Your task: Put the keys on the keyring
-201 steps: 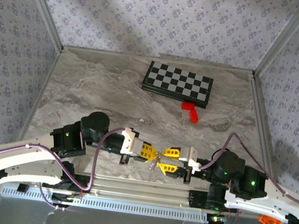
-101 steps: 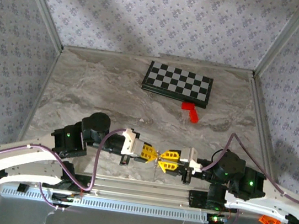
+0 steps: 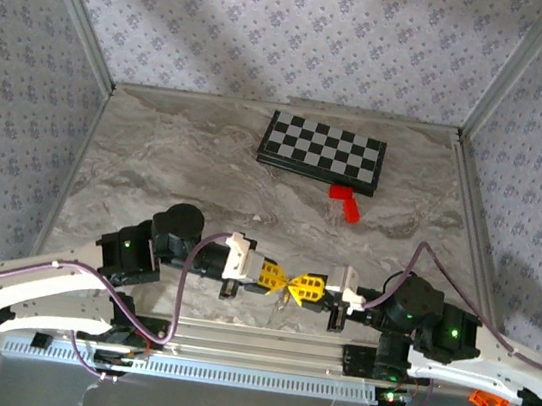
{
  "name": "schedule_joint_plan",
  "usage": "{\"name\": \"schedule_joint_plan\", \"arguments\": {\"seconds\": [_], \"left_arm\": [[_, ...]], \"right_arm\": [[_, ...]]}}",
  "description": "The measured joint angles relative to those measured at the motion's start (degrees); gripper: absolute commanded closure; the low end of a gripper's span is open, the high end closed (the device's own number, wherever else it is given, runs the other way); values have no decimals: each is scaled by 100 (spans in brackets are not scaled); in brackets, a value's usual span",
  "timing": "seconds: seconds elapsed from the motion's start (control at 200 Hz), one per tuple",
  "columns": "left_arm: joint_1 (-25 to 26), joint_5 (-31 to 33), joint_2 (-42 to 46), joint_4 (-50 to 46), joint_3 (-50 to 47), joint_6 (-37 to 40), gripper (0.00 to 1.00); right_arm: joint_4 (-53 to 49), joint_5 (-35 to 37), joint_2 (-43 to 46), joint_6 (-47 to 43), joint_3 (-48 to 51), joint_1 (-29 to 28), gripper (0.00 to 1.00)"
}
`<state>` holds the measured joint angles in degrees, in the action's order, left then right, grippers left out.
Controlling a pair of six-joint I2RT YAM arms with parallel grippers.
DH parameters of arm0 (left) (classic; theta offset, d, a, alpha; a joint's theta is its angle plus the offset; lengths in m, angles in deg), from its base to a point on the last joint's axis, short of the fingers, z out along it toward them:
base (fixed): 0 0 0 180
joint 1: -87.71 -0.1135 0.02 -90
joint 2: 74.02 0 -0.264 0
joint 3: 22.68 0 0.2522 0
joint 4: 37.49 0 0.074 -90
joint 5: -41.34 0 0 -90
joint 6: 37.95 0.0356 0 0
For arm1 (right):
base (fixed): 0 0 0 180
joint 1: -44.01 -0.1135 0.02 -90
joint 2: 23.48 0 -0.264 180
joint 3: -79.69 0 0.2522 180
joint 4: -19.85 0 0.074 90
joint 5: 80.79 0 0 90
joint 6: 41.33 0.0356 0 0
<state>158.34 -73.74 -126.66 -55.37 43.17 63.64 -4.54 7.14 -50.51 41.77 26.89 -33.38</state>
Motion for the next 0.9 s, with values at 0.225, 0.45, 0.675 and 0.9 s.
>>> {"name": "schedule_joint_plan", "arguments": {"seconds": [0.225, 0.45, 0.675, 0.9], "left_arm": [[0, 682, -229, -426, 4, 81, 76], [0, 1036, -470, -890, 170, 212, 85], [0, 1145, -651, -1222, 326, 295, 80], [0, 1143, -673, -1311, 409, 341, 77]], "right_arm": [[-949, 614, -354, -20, -442, 0, 100], [-1858, 901, -970, -138, -1082, 4, 100], [-2527, 942, -1392, -223, -1486, 4, 100], [-2887, 964, -1537, -238, -1552, 4, 100]]}}
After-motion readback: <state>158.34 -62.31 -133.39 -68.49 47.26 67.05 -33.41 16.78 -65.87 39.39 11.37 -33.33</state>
